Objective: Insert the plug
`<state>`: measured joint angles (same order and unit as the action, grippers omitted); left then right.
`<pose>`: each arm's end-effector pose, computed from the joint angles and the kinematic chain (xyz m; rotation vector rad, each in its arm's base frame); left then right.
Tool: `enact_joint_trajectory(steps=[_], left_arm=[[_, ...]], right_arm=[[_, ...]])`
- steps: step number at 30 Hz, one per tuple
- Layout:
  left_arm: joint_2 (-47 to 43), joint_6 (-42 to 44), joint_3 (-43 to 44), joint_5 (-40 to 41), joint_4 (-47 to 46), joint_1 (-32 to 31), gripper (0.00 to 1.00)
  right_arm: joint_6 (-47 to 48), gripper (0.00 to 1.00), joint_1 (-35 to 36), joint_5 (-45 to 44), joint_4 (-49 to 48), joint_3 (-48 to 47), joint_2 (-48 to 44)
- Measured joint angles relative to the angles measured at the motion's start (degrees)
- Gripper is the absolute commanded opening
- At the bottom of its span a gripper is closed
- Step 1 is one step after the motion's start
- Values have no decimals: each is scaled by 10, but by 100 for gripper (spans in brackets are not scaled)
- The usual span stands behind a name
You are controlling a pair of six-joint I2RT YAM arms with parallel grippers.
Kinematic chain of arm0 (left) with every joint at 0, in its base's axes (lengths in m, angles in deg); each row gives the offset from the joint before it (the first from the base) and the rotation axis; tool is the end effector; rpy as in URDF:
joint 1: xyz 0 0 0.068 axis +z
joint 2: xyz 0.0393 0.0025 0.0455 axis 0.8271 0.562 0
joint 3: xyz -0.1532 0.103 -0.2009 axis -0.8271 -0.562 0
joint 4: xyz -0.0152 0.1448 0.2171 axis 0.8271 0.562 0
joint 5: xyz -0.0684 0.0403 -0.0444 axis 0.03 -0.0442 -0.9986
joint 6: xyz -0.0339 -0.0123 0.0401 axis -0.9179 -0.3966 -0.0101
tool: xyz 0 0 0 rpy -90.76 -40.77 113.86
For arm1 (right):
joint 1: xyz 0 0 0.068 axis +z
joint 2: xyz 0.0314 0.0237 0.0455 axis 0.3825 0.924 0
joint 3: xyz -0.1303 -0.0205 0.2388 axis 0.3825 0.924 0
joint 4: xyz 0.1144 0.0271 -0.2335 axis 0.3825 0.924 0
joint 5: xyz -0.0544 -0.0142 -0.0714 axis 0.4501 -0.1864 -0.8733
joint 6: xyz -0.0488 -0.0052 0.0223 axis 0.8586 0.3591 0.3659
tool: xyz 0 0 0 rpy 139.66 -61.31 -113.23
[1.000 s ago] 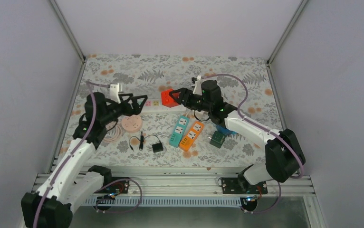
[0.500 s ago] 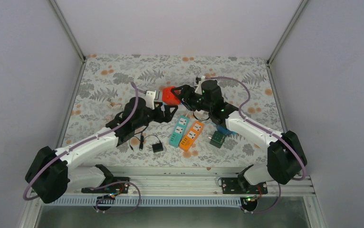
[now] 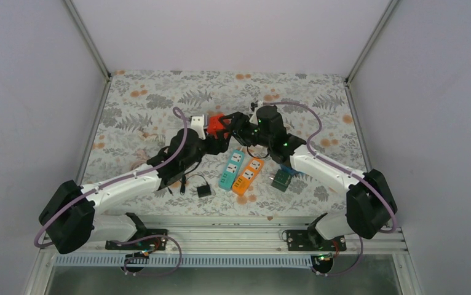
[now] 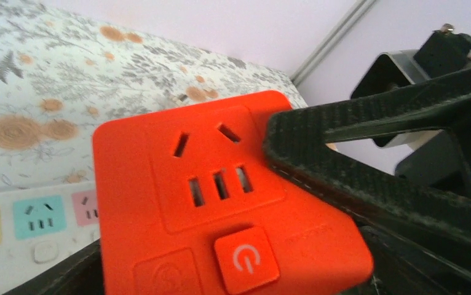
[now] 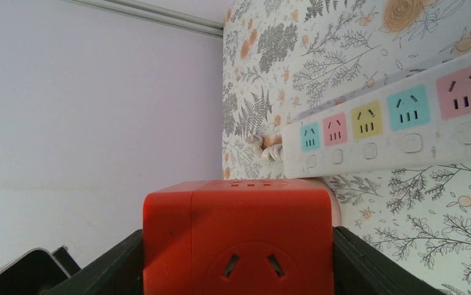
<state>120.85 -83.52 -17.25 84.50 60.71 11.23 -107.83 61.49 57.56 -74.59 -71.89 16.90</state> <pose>0.2027 -0.1950 0.2580 0.0548 1.9437 -0.8954 0.2489 0.2144 0.2797 0.3510 2.2216 1.4213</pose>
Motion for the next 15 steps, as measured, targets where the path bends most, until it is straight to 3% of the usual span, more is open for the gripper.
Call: enact_joint_trajectory(steps=[3, 7, 13, 15], left_arm=[[6, -11, 4, 30, 2, -7, 69], [7, -12, 4, 61, 11, -16, 60], [7, -17, 5, 73, 13, -18, 57], [7, -13, 5, 81, 17, -16, 57]], right_arm=[[-2, 61, 0, -1, 0, 0, 0], [-2, 65, 4, -11, 10, 0, -1], [12, 95, 4, -25, 23, 0, -14], [30, 100, 2, -32, 32, -1, -25]])
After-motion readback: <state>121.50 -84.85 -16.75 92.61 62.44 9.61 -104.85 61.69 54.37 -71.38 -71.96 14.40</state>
